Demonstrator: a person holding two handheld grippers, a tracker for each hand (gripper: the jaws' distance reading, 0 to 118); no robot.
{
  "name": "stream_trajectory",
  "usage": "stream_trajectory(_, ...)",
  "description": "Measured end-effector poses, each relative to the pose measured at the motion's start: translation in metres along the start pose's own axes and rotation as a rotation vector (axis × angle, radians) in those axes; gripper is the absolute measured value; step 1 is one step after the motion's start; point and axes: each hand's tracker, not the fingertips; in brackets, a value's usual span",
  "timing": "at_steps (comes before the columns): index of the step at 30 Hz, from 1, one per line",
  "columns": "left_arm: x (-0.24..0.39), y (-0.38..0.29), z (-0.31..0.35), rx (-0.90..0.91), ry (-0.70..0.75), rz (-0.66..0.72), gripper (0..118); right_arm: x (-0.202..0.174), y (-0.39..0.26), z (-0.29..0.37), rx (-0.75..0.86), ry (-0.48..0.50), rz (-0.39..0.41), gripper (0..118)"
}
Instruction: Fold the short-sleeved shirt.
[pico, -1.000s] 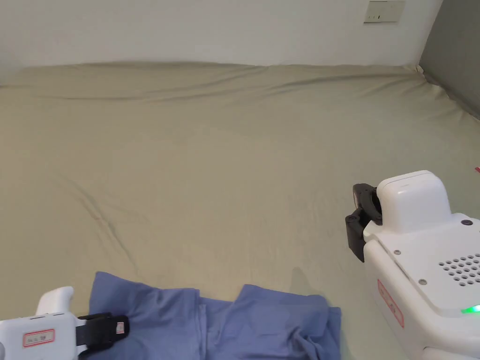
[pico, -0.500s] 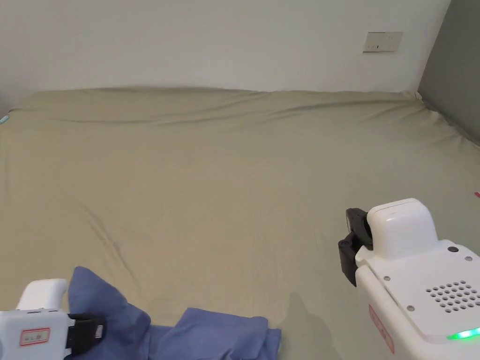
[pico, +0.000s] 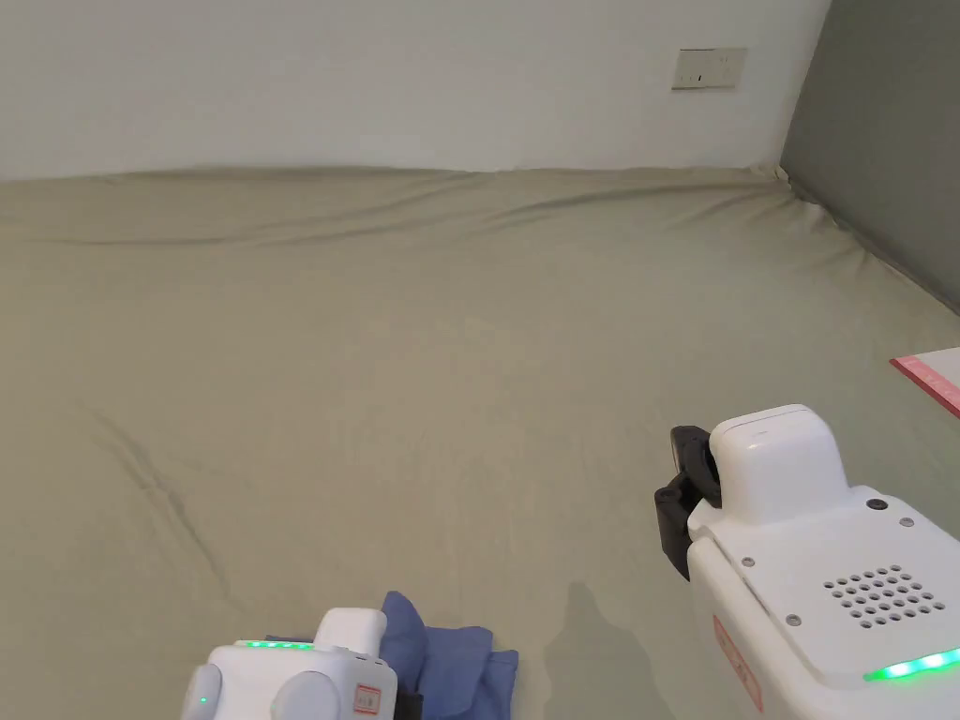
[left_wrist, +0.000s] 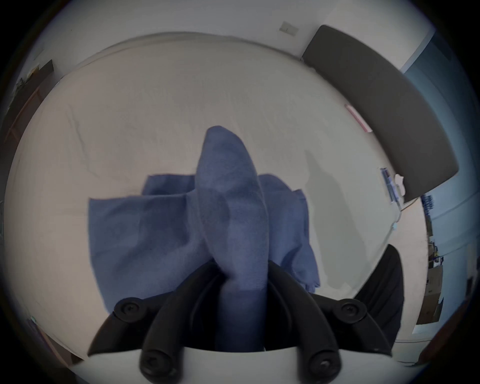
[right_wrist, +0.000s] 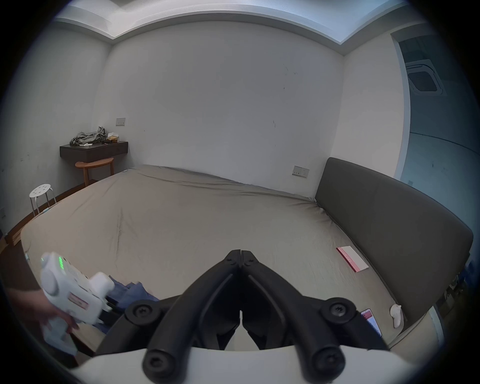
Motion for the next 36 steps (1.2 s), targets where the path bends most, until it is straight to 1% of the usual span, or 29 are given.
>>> stream_trajectory(1, 0.007, -0.001, -0.006, -0.001, 0.007, 0.0, 22, 0.001, -0.002, -0.001, -0.004, -0.002, 0.001, 0)
stream_trajectory(2, 0.012, -0.001, -0.009, 0.004, 0.018, -0.005, 32, 0.001, -0.004, -0.001, -0.008, -0.003, -0.002, 0)
stream_trajectory(3, 0.015, -0.001, -0.01, 0.014, 0.021, -0.005, 37, 0.002, -0.005, -0.002, -0.012, -0.001, -0.005, 0)
stream_trajectory(4, 0.018, -0.001, -0.01, 0.021, 0.009, 0.0, 37, 0.003, -0.007, -0.003, -0.016, -0.001, -0.009, 0)
stream_trajectory(5, 0.02, 0.0, -0.007, 0.022, -0.075, 0.017, 55, 0.004, -0.008, -0.005, -0.02, -0.001, -0.012, 0)
stream_trajectory(6, 0.02, 0.001, -0.005, 0.015, -0.153, 0.033, 89, 0.003, -0.008, -0.006, -0.022, -0.001, -0.014, 0)
stream_trajectory(7, 0.02, 0.002, -0.002, 0.01, -0.241, 0.049, 107, 0.004, -0.008, -0.007, -0.025, -0.001, -0.016, 0)
stream_trajectory(8, 0.021, 0.002, 0.007, 0.044, -0.301, 0.084, 112, 0.004, -0.008, -0.008, -0.027, -0.001, -0.018, 0)
stream_trajectory(12, 0.009, 0.011, 0.045, 0.203, -0.301, 0.147, 112, 0.004, -0.005, -0.007, -0.022, -0.002, -0.022, 0)
stream_trajectory(13, 0.004, 0.013, 0.057, 0.235, -0.298, 0.164, 111, 0.004, -0.004, -0.007, -0.018, -0.002, -0.021, 0)
stream_trajectory(14, -0.002, 0.014, 0.067, 0.267, -0.278, 0.173, 107, 0.005, -0.003, -0.007, -0.015, -0.002, -0.02, 0)
stream_trajectory(15, -0.006, 0.014, 0.075, 0.304, -0.242, 0.162, 94, 0.004, -0.002, -0.006, -0.013, -0.001, -0.019, 0)
stream_trajectory(17, -0.011, 0.013, 0.088, 0.381, -0.126, 0.1, 57, 0.003, -0.001, -0.006, -0.007, -0.002, -0.019, 0)
stream_trajectory(18, -0.012, 0.011, 0.09, 0.396, -0.065, 0.072, 29, 0.004, -0.001, -0.005, -0.006, 0.0, -0.02, 0)
stream_trajectory(19, -0.014, 0.009, 0.091, 0.412, -0.001, 0.049, 12, 0.003, 0.0, -0.005, -0.006, 0.001, -0.02, 0)
stream_trajectory(20, -0.015, 0.006, 0.088, 0.414, 0.066, 0.028, 3, 0.003, 0.0, -0.004, -0.005, 0.002, -0.018, 0)
stream_trajectory(22, -0.016, 0.0, 0.081, 0.406, 0.118, -0.002, 0, 0.002, 0.0, -0.002, -0.008, -0.004, -0.009, 0)
stream_trajectory(25, -0.006, -0.014, 0.061, 0.376, 0.111, -0.053, 0, 0.004, 0.0, 0.001, -0.005, -0.01, -0.018, 0)
stream_trajectory(31, 0.04, -0.038, -0.004, 0.247, 0.134, -0.224, 0, 0.008, -0.001, 0.004, -0.009, -0.02, -0.013, 0)
stream_trajectory(34, 0.06, -0.047, -0.027, 0.242, 0.232, -0.311, 0, 0.01, -0.002, 0.006, -0.012, -0.024, -0.008, 0)
stream_trajectory(36, 0.073, -0.05, -0.029, 0.269, 0.292, -0.353, 0, 0.013, -0.004, 0.007, -0.014, -0.029, -0.01, 0)
